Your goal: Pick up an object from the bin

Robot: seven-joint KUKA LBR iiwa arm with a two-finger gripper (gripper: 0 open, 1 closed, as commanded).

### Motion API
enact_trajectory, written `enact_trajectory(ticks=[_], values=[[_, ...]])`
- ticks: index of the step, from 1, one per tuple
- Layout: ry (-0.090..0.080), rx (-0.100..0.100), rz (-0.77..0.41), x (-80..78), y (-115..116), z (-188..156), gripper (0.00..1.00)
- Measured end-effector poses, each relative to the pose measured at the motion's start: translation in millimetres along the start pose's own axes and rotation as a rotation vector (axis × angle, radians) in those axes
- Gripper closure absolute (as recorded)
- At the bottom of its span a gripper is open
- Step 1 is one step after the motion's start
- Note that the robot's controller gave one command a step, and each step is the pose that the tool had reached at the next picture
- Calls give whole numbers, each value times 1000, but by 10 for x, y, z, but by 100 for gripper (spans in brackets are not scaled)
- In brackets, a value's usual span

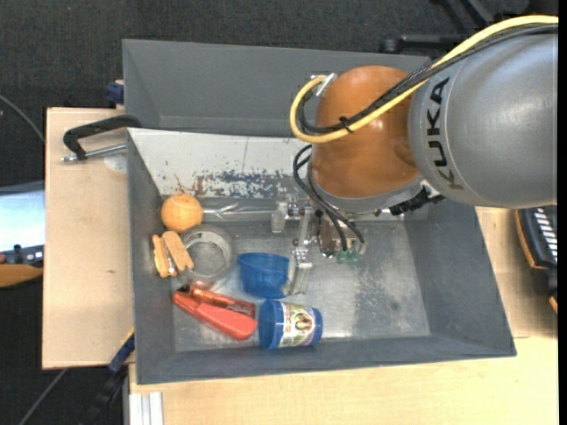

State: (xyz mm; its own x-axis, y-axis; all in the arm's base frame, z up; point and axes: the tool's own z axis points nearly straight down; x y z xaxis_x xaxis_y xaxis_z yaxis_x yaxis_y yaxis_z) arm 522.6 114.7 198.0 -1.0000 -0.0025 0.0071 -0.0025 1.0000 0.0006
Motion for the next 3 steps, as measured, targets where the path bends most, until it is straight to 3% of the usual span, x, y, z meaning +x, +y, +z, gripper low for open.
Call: enact_trajectory(ticks=[1,2,3], values=[[-9,-1,2,-16,-5,-47,0],[-11,-3,76,-120,-21,328,0],[-9,-3,113,-203,117,878,0]])
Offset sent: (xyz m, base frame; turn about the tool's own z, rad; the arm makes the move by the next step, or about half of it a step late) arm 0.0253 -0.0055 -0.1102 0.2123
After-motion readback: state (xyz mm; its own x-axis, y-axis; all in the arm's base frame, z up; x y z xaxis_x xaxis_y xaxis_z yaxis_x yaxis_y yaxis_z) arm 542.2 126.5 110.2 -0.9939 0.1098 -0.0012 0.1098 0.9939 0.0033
